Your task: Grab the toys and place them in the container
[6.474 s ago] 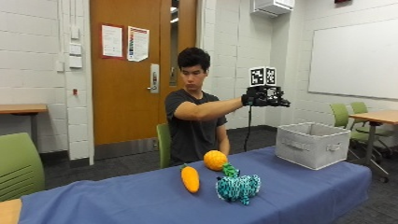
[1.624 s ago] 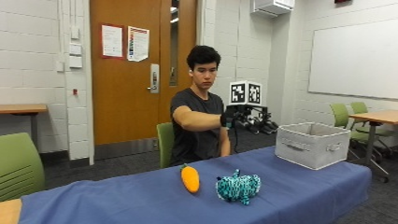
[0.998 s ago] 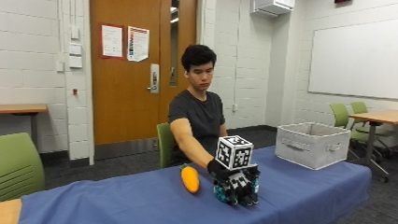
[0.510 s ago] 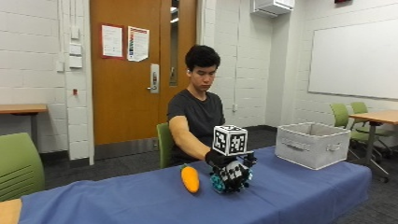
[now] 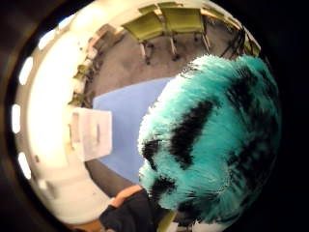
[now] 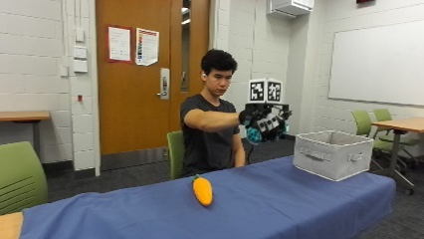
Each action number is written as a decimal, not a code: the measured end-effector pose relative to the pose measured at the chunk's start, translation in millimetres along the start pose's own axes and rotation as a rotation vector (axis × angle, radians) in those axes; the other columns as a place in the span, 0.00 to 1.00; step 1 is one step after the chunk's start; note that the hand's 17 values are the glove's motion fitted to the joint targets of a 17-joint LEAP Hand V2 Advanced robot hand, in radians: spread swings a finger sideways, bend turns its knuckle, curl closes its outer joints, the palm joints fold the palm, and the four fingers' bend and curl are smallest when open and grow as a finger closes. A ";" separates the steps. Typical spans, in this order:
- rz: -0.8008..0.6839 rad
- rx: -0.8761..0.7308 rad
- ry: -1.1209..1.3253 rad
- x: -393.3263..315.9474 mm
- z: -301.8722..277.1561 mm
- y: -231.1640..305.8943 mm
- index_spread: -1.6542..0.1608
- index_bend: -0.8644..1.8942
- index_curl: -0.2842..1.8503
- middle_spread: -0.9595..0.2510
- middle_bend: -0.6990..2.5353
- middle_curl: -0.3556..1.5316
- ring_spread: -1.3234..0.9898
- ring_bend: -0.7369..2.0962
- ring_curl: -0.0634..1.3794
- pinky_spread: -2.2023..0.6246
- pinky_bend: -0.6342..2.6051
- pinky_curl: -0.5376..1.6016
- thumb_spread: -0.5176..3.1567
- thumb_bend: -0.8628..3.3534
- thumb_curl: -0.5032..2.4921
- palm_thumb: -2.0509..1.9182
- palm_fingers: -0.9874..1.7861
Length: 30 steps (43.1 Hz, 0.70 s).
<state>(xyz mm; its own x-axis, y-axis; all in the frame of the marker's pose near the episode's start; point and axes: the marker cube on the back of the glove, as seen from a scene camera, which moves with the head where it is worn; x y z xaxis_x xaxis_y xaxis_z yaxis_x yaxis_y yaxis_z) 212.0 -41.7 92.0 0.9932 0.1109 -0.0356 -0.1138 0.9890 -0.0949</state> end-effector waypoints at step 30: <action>-0.583 0.231 -0.156 -409.7 -177.9 8.9 0.62 0.36 0.78 0.49 0.53 0.57 0.41 0.73 0.41 0.61 0.45 0.43 0.32 0.26 0.44 0.68 0.75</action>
<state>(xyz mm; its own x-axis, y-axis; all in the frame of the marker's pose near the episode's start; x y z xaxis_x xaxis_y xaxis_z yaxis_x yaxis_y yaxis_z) -200.3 -95.9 -71.3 0.8841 -0.4555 0.1041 0.4367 0.8848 0.1625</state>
